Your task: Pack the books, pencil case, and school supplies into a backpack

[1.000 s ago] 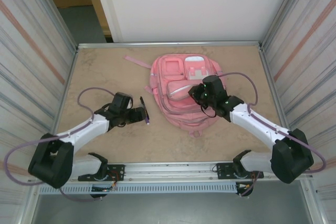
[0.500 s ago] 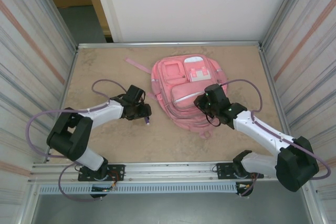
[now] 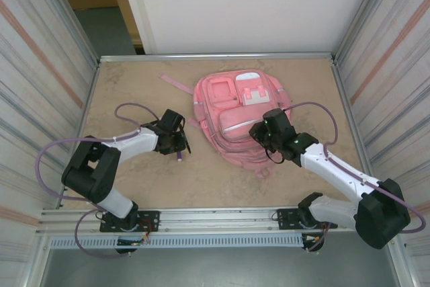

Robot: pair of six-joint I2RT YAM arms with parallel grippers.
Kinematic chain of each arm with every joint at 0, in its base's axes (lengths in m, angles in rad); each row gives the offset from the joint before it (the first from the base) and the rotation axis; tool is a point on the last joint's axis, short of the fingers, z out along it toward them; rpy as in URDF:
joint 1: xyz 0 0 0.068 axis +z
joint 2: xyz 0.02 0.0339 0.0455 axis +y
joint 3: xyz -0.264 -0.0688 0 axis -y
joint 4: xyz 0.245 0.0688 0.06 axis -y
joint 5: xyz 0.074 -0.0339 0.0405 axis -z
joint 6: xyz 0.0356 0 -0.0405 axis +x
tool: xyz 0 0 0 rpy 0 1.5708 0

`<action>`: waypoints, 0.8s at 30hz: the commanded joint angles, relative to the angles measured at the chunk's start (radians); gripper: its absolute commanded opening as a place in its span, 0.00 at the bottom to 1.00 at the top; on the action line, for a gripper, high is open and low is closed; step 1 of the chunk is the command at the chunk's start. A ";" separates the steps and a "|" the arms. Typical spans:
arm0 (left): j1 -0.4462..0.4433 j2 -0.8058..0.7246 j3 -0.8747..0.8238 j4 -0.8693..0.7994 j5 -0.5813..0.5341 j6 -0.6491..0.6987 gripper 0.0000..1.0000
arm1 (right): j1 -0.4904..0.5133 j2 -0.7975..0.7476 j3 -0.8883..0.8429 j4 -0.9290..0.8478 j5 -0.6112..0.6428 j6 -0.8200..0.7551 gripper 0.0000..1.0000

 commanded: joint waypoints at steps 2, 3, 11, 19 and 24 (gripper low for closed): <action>0.010 0.073 -0.021 0.016 0.048 -0.003 0.23 | 0.005 -0.014 0.073 -0.053 0.058 -0.083 0.41; 0.011 0.073 -0.026 0.020 0.052 -0.002 0.21 | 0.007 -0.010 0.093 -0.063 0.067 -0.115 0.45; 0.031 -0.071 -0.038 -0.040 0.121 0.062 0.11 | 0.009 0.029 0.250 -0.202 0.100 -0.367 0.58; 0.016 -0.341 -0.053 0.103 0.400 0.162 0.11 | 0.011 0.113 0.276 -0.061 -0.229 -0.410 0.61; -0.024 -0.397 -0.039 0.207 0.499 0.181 0.09 | 0.047 0.221 0.292 0.073 -0.437 -0.349 0.62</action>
